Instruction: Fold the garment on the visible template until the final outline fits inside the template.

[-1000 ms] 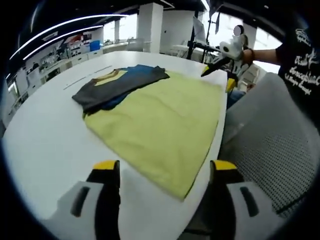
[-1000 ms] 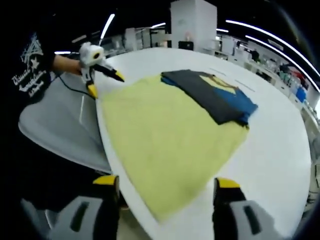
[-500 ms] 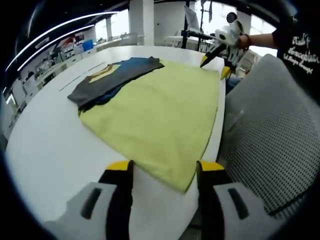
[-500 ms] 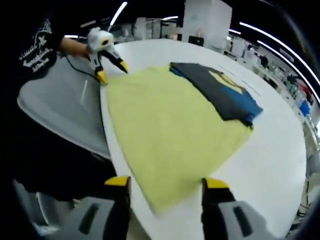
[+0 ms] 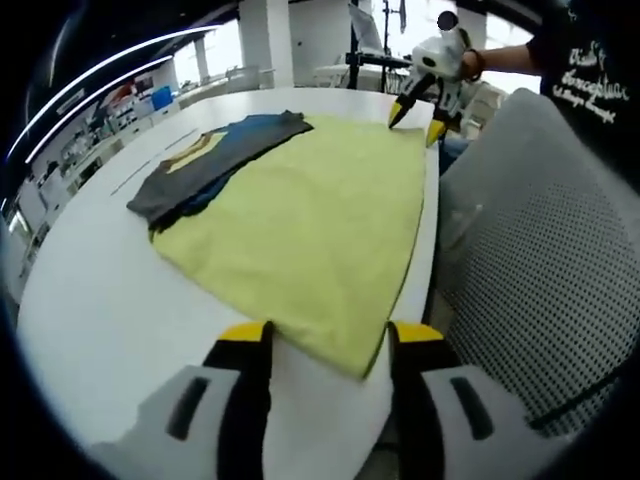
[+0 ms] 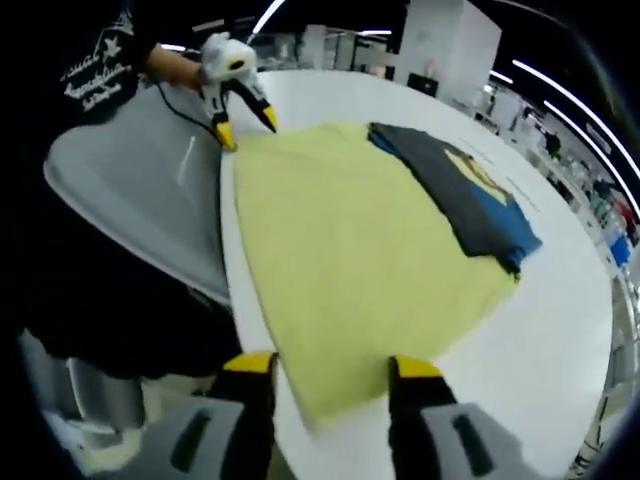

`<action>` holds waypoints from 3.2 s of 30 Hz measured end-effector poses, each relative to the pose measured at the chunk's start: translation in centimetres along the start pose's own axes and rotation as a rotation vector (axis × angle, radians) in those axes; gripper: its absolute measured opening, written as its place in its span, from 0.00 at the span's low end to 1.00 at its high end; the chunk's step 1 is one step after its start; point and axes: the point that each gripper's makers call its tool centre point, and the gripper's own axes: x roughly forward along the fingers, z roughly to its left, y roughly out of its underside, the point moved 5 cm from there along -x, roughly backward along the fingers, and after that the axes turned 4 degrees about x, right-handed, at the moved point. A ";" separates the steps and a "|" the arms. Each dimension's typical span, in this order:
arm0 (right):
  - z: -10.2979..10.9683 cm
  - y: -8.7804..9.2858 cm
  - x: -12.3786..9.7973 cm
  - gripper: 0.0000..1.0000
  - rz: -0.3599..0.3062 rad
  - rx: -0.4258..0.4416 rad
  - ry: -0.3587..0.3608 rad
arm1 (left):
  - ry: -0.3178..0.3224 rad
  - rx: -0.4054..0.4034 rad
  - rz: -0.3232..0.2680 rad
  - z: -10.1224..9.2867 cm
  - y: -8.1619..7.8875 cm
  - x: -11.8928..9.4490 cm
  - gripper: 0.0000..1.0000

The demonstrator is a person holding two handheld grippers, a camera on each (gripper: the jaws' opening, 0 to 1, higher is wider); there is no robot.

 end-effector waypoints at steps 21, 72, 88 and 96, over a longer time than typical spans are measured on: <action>-1.5 -0.7 0.5 0.00 -0.038 0.027 0.045 | -0.001 0.017 0.012 1.7 -0.6 0.2 0.04; 1.4 -4.1 -7.1 0.00 -0.112 0.098 0.116 | -0.019 0.008 0.038 0.1 -5.6 -6.4 0.01; -4.9 -9.5 -9.2 0.00 -0.115 0.020 0.228 | -0.168 -0.052 -0.057 6.3 -10.6 -7.8 0.01; -7.6 -11.2 -8.8 0.00 -0.097 -0.019 0.260 | -0.227 -0.075 -0.068 9.2 -12.4 -7.2 0.01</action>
